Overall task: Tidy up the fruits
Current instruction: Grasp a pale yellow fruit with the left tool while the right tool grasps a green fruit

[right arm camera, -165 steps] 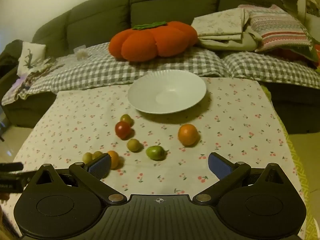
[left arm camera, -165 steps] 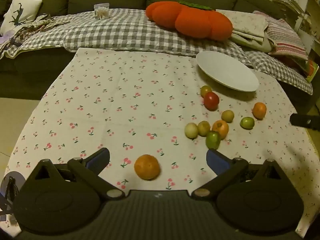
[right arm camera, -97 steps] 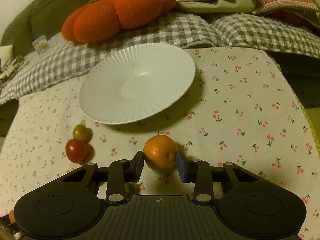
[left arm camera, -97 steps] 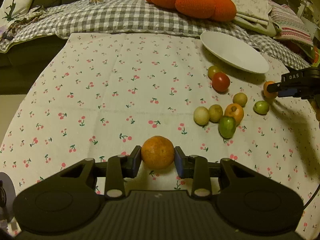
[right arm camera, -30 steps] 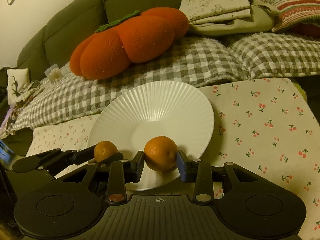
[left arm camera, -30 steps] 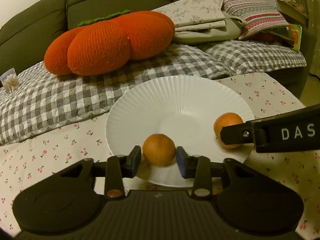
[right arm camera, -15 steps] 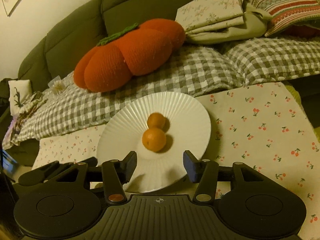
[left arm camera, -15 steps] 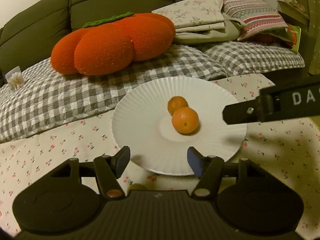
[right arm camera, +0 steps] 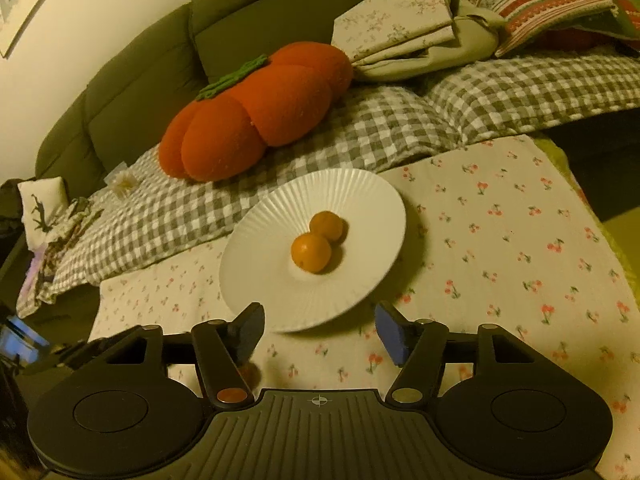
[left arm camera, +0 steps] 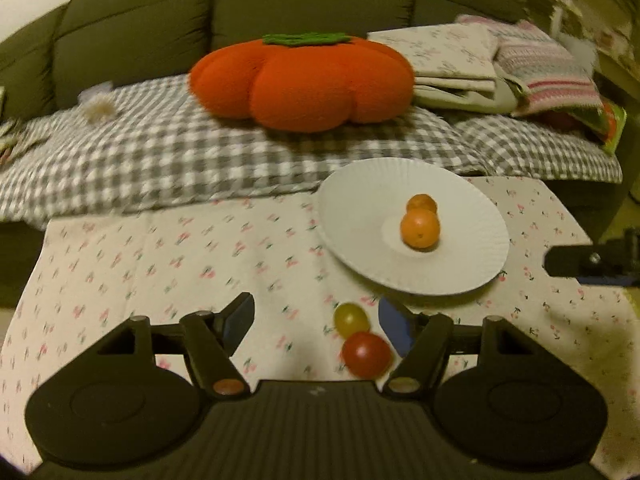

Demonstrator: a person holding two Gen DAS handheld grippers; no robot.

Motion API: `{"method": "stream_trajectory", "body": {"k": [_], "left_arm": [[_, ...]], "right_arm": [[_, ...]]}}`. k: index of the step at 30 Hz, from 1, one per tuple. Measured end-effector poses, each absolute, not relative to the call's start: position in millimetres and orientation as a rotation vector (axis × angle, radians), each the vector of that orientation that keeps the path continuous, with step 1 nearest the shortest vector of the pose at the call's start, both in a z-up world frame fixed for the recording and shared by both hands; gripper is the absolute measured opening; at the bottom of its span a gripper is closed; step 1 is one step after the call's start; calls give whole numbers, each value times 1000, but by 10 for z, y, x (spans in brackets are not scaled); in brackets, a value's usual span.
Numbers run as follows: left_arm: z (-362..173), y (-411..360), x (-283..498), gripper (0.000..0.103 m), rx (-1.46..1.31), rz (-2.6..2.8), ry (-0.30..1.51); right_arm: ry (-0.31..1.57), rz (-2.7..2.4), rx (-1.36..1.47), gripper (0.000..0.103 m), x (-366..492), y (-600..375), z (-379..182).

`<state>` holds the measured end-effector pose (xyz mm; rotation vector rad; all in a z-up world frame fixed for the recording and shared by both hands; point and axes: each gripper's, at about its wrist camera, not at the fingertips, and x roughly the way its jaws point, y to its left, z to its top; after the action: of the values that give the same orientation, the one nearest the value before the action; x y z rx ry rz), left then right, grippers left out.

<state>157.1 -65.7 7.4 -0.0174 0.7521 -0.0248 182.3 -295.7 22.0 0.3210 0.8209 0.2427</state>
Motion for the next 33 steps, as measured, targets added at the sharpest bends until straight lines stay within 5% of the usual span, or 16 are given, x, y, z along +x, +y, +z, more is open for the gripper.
{"method": "stream_trajectory", "body": {"k": [21, 28, 33], "left_arm": [[-258, -429, 938, 65, -172, -26, 917], [-357, -297, 966, 40, -253, -16, 951], [-436, -157, 986, 37, -379, -31, 977]], "right_arm": [[926, 309, 217, 73, 1524, -2669, 116], [979, 324, 205, 73, 1545, -2611, -15], [1025, 308, 223, 73, 1586, -2616, -134]]}}
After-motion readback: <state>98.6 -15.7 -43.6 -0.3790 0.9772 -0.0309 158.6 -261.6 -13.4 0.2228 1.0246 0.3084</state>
